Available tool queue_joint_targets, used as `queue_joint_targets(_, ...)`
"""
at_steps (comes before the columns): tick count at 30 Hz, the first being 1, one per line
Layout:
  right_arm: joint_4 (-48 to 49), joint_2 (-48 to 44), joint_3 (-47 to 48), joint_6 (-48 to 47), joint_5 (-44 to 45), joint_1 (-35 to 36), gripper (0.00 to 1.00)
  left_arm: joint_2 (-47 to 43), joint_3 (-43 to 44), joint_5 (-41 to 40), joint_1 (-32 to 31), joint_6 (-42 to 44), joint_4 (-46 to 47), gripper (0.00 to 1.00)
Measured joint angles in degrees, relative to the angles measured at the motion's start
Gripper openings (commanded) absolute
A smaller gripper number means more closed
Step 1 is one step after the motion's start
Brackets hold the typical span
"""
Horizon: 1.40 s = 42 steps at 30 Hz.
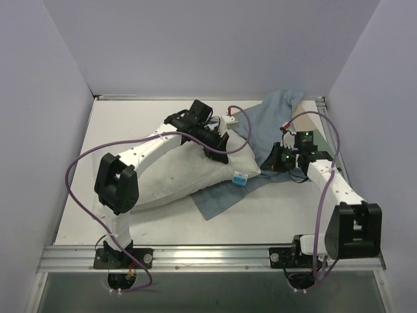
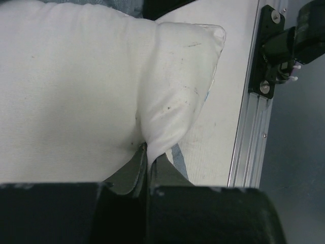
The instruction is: Put the pillow into the pillowcase
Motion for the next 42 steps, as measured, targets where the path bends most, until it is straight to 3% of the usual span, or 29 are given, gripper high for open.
queue_joint_targets(3, -3.67, -8.94, 0.00, -3.54, -3.74, 0.07, 0.03, 0.00, -1.75, -1.64, 0.33, -2.47, 3.26, 0.00)
queue_joint_targets(5, -5.40, -12.00, 0.00, -5.05, -4.28, 1.31, 0.20, 0.00, -3.10, -1.11, 0.72, -4.20, 5.79, 0.00)
queue_joint_targets(7, -6.14, -11.98, -0.02, -5.44, -4.04, 3.15, 0.26, -0.02, -4.28, 0.76, 1.25, -5.92, 8.00, 0.00)
queue_joint_targets(8, -5.84, -11.04, -0.09, -5.01, -3.56, 4.22, 0.39, -0.02, -4.81, 2.23, 1.57, -6.91, 9.01, 0.00)
queue_joint_targets(10, -3.37, -8.24, -0.66, -3.56, -2.12, 5.68, 0.45, -0.02, -5.79, 5.53, 2.38, -9.11, 10.71, 0.00)
queue_joint_targets(16, 3.41, 1.46, -1.01, 1.51, 0.79, 7.13, 0.45, -0.04, -6.93, 12.37, 5.49, -16.46, 15.13, 0.00)
queue_joint_targets(22, 13.20, 2.64, -1.31, 6.49, 0.66, 8.66, 0.42, -0.04, -7.54, 16.76, 10.16, -24.63, 20.48, 0.00)
queue_joint_targets(25, 15.69, 2.67, -1.29, 7.91, -2.40, 7.50, 0.46, -0.04, -7.54, 18.64, 11.82, -27.08, 22.18, 0.00)
queue_joint_targets(28, 15.13, 1.79, -1.01, 8.35, -5.95, 4.61, 0.51, -0.13, -7.56, 19.98, 12.33, -27.67, 22.80, 0.00)
queue_joint_targets(35, 8.96, -5.01, -1.46, 4.17, -5.27, 5.29, 0.46, -1.79, -8.98, 23.74, 12.33, -30.01, 24.98, 0.00)
queue_joint_targets(38, 10.58, -4.57, -3.76, 4.94, -4.55, 7.23, 0.47, -2.84, -12.76, 25.79, 12.37, -36.54, 34.32, 0.00)
queue_joint_targets(42, 9.88, 2.05, -2.67, 3.63, -0.07, 7.06, 0.41, -3.08, -16.04, 28.44, 12.76, -43.30, 41.16, 0.00)
